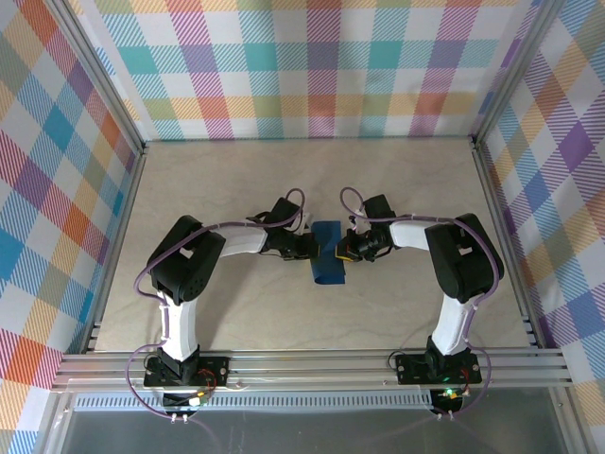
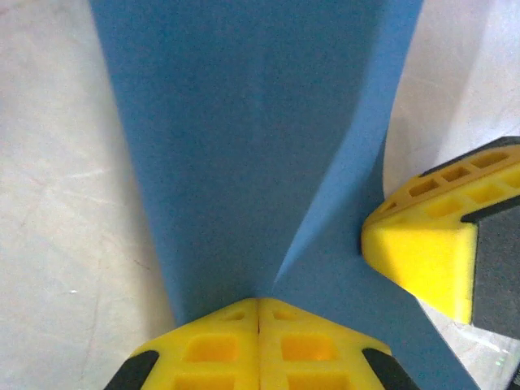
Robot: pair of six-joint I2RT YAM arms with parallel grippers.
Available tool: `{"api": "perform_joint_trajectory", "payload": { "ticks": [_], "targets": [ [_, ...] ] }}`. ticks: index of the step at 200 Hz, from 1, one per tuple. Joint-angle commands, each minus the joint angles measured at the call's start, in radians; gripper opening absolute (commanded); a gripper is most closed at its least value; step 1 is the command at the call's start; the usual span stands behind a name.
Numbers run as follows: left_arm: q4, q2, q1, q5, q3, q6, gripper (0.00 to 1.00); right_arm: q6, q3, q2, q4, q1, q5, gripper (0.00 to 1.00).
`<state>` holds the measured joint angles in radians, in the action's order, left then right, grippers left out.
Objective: Fold a paper plane with a square sheet of paper (fold left side to right side)
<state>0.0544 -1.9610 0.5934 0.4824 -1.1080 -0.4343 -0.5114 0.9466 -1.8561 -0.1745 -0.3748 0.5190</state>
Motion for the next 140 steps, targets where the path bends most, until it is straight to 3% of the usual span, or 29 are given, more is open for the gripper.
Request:
{"api": "perform_joint_trajectory", "payload": {
  "ticks": [1,81,140],
  "targets": [
    [-0.016,-0.014,-0.020,0.015,0.025,0.001,0.07,0.026,-0.028,-0.068,-0.121,-0.002,-0.163,0.00],
    [-0.020,0.099,-0.064,0.038,0.076,0.043,0.04,0.021,-0.027,-0.052,-0.106,-0.002,-0.134,0.00],
    [-0.083,0.069,-0.005,0.110,0.036,-0.015,0.03,0.015,-0.023,-0.055,-0.101,-0.002,-0.133,0.00]
  ]
}}
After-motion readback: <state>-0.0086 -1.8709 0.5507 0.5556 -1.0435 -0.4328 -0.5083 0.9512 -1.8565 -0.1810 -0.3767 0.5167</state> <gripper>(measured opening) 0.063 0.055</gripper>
